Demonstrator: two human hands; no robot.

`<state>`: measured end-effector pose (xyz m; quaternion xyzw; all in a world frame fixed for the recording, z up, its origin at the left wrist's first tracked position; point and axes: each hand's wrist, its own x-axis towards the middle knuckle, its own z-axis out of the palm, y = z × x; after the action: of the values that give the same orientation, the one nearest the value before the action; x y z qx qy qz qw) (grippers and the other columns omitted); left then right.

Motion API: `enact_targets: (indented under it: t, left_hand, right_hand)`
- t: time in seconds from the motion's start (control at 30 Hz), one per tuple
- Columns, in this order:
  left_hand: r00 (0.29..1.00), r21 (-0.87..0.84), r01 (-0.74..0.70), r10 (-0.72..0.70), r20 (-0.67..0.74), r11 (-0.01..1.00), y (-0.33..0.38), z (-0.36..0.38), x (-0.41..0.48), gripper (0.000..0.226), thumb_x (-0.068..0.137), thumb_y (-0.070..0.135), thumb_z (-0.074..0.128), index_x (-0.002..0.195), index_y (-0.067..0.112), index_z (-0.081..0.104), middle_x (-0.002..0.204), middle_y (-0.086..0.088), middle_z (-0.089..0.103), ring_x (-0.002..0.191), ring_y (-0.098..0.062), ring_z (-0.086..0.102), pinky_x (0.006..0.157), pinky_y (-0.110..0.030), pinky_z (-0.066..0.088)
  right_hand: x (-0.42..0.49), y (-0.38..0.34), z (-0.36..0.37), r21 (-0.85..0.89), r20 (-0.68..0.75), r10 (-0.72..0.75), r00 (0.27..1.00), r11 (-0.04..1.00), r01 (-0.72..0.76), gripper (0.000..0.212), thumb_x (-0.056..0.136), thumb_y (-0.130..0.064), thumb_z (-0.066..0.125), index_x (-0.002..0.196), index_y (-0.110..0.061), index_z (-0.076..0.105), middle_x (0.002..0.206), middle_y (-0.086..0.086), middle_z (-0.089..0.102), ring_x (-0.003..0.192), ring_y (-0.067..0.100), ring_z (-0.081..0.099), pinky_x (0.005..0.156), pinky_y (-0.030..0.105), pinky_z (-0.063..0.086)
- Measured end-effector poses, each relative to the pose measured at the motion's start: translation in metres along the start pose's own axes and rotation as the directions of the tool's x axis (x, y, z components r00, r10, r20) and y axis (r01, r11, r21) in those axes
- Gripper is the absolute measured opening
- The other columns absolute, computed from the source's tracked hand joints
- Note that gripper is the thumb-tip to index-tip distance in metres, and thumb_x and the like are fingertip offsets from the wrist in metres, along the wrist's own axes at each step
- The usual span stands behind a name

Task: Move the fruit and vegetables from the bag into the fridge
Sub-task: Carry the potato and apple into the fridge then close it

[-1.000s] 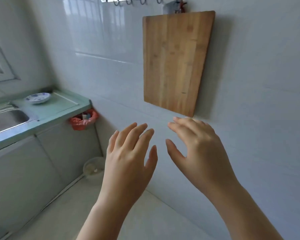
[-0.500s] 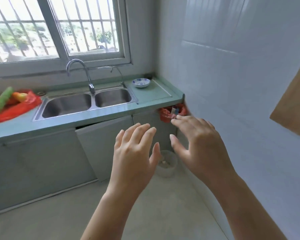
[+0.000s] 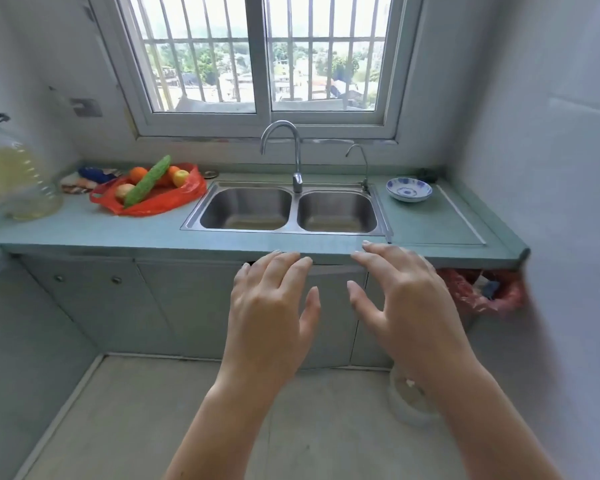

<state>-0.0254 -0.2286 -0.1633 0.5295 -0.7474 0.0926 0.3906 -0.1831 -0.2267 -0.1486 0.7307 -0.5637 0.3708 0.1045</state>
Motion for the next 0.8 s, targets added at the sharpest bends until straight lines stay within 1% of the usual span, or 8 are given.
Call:
enact_targets:
  t: [0.17, 0.27, 0.37, 0.43, 0.5, 0.6, 0.7, 0.8]
  left_hand:
    - [0.996, 0.058, 0.088, -0.086, -0.037, 0.994, -0.079, 0.008, 0.025, 0.037, 0.081, 0.029, 0.046, 0.106, 0.009, 0.065, 0.11, -0.006, 0.066, 0.105, -0.026, 0.06, 0.093, -0.048, 0.043]
    - [0.989, 0.082, 0.137, -0.132, -0.065, 0.987, -0.134, 0.013, 0.04, 0.038, 0.081, 0.029, 0.046, 0.106, 0.009, 0.065, 0.11, -0.006, 0.066, 0.106, -0.026, 0.06, 0.094, -0.047, 0.04]
    - [0.982, 0.113, 0.185, -0.178, -0.067, 0.976, -0.204, 0.013, 0.058, 0.039, 0.081, 0.03, 0.045, 0.106, 0.009, 0.065, 0.111, -0.007, 0.066, 0.106, -0.026, 0.06, 0.093, -0.051, 0.041]
    - [0.973, 0.138, 0.227, -0.22, -0.066, 0.964, -0.253, 0.006, 0.072, 0.04, 0.081, 0.031, 0.044, 0.107, 0.009, 0.065, 0.111, -0.008, 0.066, 0.107, -0.027, 0.059, 0.093, -0.052, 0.041]
    - [0.964, 0.156, 0.263, -0.254, -0.075, 0.952, -0.298, -0.003, 0.087, 0.041, 0.081, 0.031, 0.043, 0.109, 0.009, 0.064, 0.112, -0.007, 0.065, 0.109, -0.026, 0.058, 0.095, -0.05, 0.04]
    - [0.958, 0.185, 0.287, -0.277, -0.079, 0.94, -0.356, -0.009, 0.104, 0.042, 0.082, 0.032, 0.042, 0.111, 0.01, 0.062, 0.114, -0.007, 0.065, 0.111, -0.026, 0.057, 0.097, -0.047, 0.037]
    - [0.945, 0.196, 0.326, -0.318, -0.075, 0.925, -0.401, -0.001, 0.11, 0.042, 0.082, 0.032, 0.041, 0.111, 0.01, 0.063, 0.114, -0.007, 0.065, 0.111, -0.027, 0.058, 0.096, -0.051, 0.039]
    - [0.932, 0.204, 0.361, -0.356, -0.065, 0.91, -0.436, 0.008, 0.113, 0.042, 0.083, 0.033, 0.041, 0.111, 0.011, 0.063, 0.114, -0.006, 0.065, 0.111, -0.025, 0.057, 0.096, -0.051, 0.041]
  right_hand:
    - [0.055, -0.028, 0.073, 0.084, 0.029, -0.09, 0.996, 0.993, 0.087, 0.045, 0.077, -0.036, 0.044, 0.104, -0.008, 0.067, 0.108, 0.011, 0.067, 0.097, 0.031, 0.063, 0.084, 0.052, 0.05]
    - [0.088, -0.052, 0.122, 0.09, 0.017, -0.149, 0.989, 0.985, 0.146, 0.043, 0.077, -0.035, 0.045, 0.102, -0.008, 0.068, 0.105, 0.01, 0.068, 0.097, 0.031, 0.063, 0.082, 0.049, 0.051]
    - [0.135, -0.091, 0.179, 0.117, 0.017, -0.191, 0.981, 0.975, 0.188, 0.035, 0.075, -0.029, 0.056, 0.1, -0.008, 0.069, 0.102, 0.009, 0.069, 0.095, 0.031, 0.063, 0.081, 0.048, 0.051]
    - [0.167, -0.121, 0.216, 0.157, 0.025, -0.223, 0.974, 0.963, 0.217, 0.033, 0.072, -0.024, 0.061, 0.1, -0.008, 0.069, 0.101, 0.01, 0.069, 0.094, 0.031, 0.064, 0.079, 0.052, 0.051]
    - [0.196, -0.149, 0.25, 0.192, 0.028, -0.253, 0.967, 0.951, 0.243, 0.033, 0.071, -0.024, 0.062, 0.099, -0.008, 0.068, 0.1, 0.01, 0.069, 0.094, 0.032, 0.064, 0.079, 0.053, 0.051]
    - [0.226, -0.18, 0.295, 0.217, 0.051, -0.261, 0.964, 0.945, 0.244, 0.033, 0.072, -0.024, 0.061, 0.1, -0.008, 0.068, 0.102, 0.009, 0.069, 0.095, 0.031, 0.063, 0.082, 0.053, 0.05]
    - [0.247, -0.197, 0.336, 0.225, 0.104, -0.265, 0.958, 0.945, 0.237, 0.034, 0.073, -0.026, 0.06, 0.1, -0.009, 0.068, 0.104, 0.009, 0.069, 0.097, 0.031, 0.063, 0.082, 0.054, 0.05]
    - [0.268, -0.21, 0.372, 0.24, 0.136, -0.276, 0.951, 0.941, 0.239, 0.034, 0.073, -0.026, 0.06, 0.1, -0.009, 0.068, 0.103, 0.009, 0.069, 0.096, 0.032, 0.063, 0.081, 0.054, 0.05]
